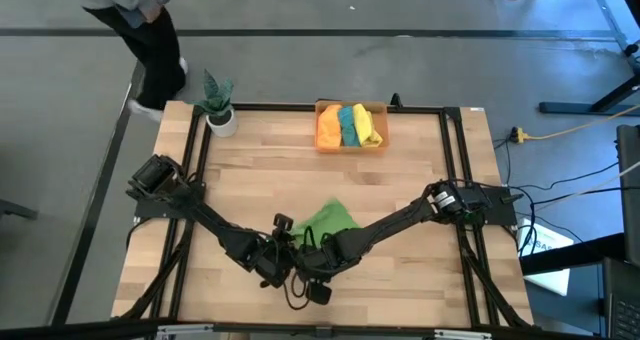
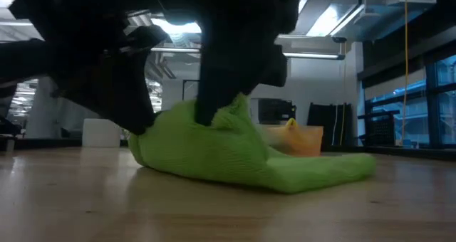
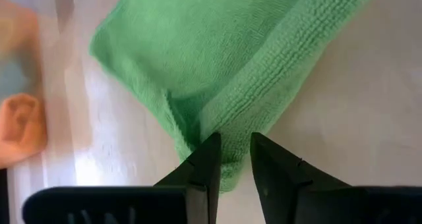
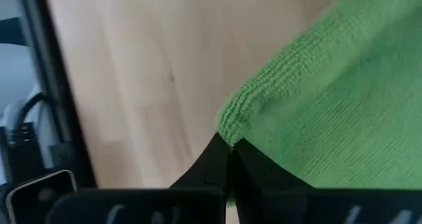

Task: Roll microfiber towels into tight, uniform cylinder then place into a basket
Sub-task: Roll the green microfiber towel

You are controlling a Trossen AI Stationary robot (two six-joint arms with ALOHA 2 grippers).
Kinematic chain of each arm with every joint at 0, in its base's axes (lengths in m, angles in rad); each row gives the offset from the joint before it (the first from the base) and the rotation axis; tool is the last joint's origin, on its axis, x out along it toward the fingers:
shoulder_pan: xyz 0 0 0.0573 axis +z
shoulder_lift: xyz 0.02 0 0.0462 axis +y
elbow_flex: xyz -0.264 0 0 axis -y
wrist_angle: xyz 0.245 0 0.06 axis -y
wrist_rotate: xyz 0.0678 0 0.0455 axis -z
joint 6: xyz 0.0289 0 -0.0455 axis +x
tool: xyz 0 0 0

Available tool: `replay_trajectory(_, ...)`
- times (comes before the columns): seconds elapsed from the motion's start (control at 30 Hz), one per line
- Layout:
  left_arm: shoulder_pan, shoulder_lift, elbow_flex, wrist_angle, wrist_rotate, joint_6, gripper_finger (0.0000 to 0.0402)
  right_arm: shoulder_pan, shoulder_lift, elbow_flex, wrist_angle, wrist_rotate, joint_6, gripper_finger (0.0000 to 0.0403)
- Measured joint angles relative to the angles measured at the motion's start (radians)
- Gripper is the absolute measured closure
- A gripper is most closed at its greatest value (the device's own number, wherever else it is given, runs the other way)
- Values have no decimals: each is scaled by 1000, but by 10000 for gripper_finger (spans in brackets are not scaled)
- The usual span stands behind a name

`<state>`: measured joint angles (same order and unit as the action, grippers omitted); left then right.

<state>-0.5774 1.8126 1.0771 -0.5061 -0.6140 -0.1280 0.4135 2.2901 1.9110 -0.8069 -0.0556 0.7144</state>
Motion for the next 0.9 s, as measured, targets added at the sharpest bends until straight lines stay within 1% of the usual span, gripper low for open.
replay_trajectory(0.13, -28, 0, 0, 2, 0, 0, 327, 10, 0, 1, 25, 13, -12, 395)
replay_trajectory(0.33, -59, -16, 1, -30, -5, -1, 327, 20, -13, 2, 16, 96, -24, 395)
replay_trajectory(0.57, -79, -73, 2, -58, -5, -45, 327, 23, -29, 2, -7, 165, -40, 395)
replay_trajectory(0.67, -78, -82, 2, -58, -5, -47, 327, 23, -33, 2, -13, 158, -31, 395)
replay_trajectory(0.8, -82, -82, 2, -69, -4, -46, 327, 29, -33, 2, -2, 84, -29, 395)
replay_trajectory(0.9, -87, -82, 8, -107, -6, -46, 327, 40, -33, 2, 6, 74, -27, 395)
